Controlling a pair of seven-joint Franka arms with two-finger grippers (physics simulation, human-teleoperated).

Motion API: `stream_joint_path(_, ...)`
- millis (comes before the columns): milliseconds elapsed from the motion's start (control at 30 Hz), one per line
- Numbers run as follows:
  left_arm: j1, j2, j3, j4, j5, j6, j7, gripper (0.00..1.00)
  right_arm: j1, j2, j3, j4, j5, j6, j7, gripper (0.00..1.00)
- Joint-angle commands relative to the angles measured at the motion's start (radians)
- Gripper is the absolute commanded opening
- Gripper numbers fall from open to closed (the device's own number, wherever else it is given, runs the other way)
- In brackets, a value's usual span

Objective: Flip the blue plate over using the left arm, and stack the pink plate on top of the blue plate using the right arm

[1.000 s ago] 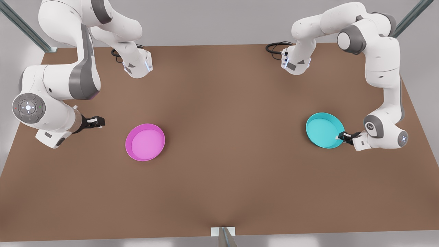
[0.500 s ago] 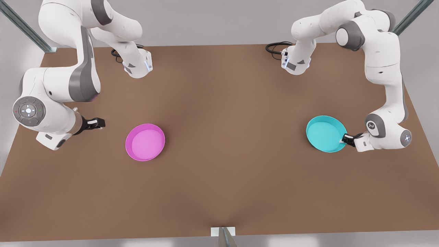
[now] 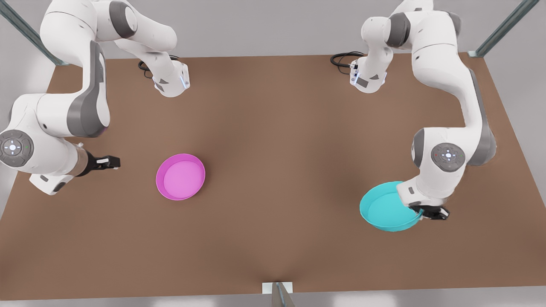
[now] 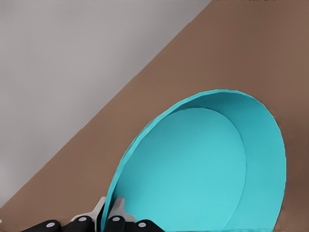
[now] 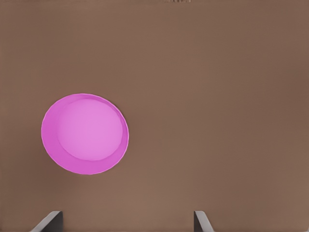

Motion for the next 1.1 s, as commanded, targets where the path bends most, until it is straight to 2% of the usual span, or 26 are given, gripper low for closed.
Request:
stream_joint_path(0, -0.172, 0.011, 0.148, 0.016, 0.122, 0.015, -0.813, 0.21, 0.001, -0.001, 0.0, 0.001, 0.004, 0.004, -0.003, 1.0)
stream_joint_path(33, -0.352, 0.013, 0.311, 0.012, 0.14, 0.021, -0.898, 0.21, -0.002, -0.001, 0.0, 0.001, 0.004, 0.004, -0.001, 1.0)
stream_joint_path(133, -0.659, 0.134, 0.627, 0.01, 0.191, 0.073, -1.077, 0.21, -0.013, -0.005, 0.0, 0.001, 0.007, 0.001, -0.003, 1.0)
stream_joint_path(200, -0.794, 0.206, 0.698, 0.004, 0.24, 0.058, -1.32, 0.21, -0.019, -0.006, 0.0, 0.002, 0.006, 0.003, -0.003, 1.0)
stream_joint_path(267, -0.949, 0.31, 0.784, -0.065, 0.321, 0.058, -1.583, 0.21, -0.019, -0.006, 0.002, 0.002, 0.006, 0.003, -0.003, 1.0)
stream_joint_path(333, -1.028, 0.414, 0.787, -0.063, 0.356, -0.019, -1.875, 0.21, -0.02, -0.006, 0.0, 0.004, 0.006, 0.003, -0.003, 1.0)
stream_joint_path(433, -1.077, 0.465, 0.764, -0.06, 0.497, -0.063, -2.07, 0.21, -0.02, -0.006, 0.0, 0.004, 0.006, 0.003, -0.004, 1.0)
stream_joint_path(533, -1.084, 0.456, 0.628, -0.086, 0.734, -0.236, -2.432, 0.21, -0.039, -0.003, -0.003, 0.028, 0.004, 0.013, -0.003, 1.0)
stream_joint_path(567, -1.082, 0.456, 0.568, -0.143, 0.841, -0.266, -2.607, 0.21, -0.043, -0.001, -0.001, 0.031, 0.004, 0.021, -0.001, 1.0)
stream_joint_path(767, -0.975, 0.517, 0.41, -0.201, 1.149, -0.271, -2.956, 0.21, -0.066, -0.001, 0.003, 0.028, 0.029, 0.046, -0.016, 1.0)
stream_joint_path(1067, -0.975, 0.586, 0.35, -0.208, 1.162, -0.271, -2.98, 0.21, -0.059, 0.0, 0.006, 0.024, 0.03, 0.056, -0.004, 1.0)
